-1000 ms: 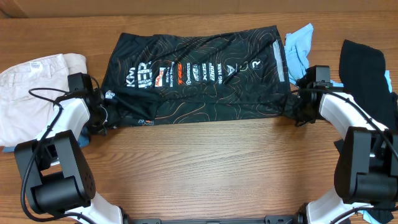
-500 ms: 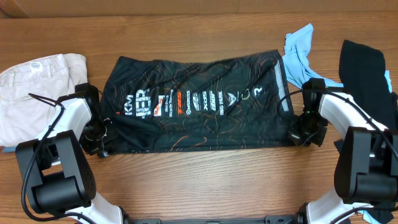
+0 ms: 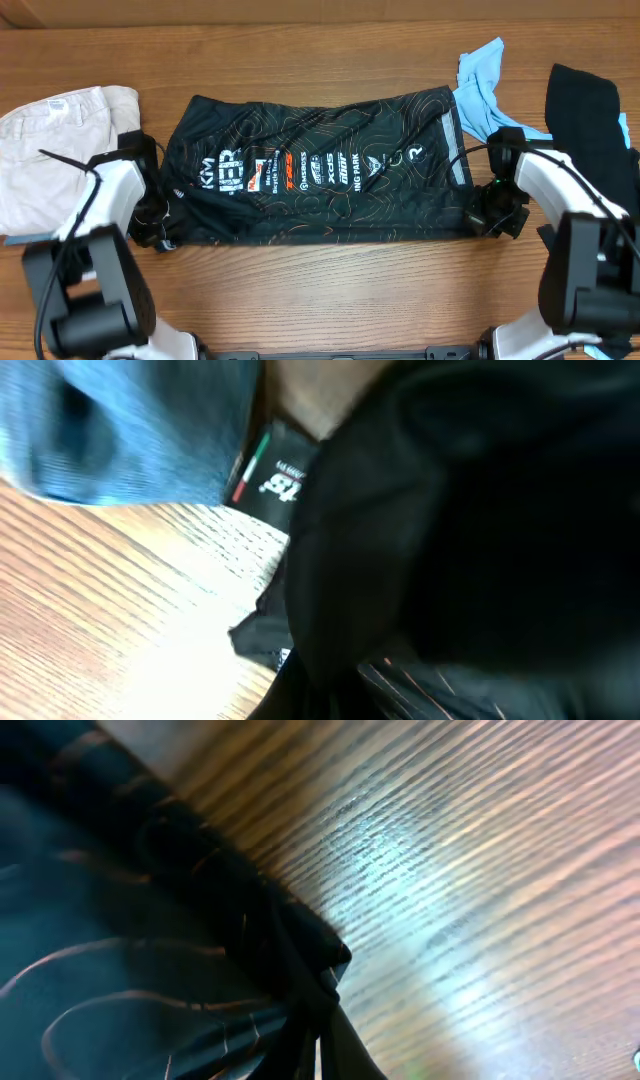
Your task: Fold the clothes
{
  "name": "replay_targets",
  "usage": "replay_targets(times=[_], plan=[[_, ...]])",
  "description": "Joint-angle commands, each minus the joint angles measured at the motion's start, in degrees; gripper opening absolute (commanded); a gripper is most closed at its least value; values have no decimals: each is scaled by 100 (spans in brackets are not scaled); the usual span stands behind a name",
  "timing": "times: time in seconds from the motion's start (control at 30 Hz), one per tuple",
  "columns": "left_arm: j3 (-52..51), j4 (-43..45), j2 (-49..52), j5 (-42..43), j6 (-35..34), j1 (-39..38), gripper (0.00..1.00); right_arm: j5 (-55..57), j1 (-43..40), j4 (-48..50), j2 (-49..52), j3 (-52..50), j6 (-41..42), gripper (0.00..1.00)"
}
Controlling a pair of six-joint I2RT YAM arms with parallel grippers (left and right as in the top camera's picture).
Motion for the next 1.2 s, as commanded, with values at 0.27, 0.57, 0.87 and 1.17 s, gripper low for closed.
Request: replay_targets(times=[0.27,0.57,0.87,1.17], plan=[[4,293,-2090,-105,391,33,83,503,-33,452,-1408,214,37,39],[4,1578,-2184,636,855,33,79,-986,-33,1534,-1416,227,-1493,45],[1010,2275,-999,1985,1563,22,77,-1261,-33,1740,-1416,229,-1628,50],[3237,1775,1340,2726,1980,22,75,-1261,-33,1589,-1416,229,-1626,50]])
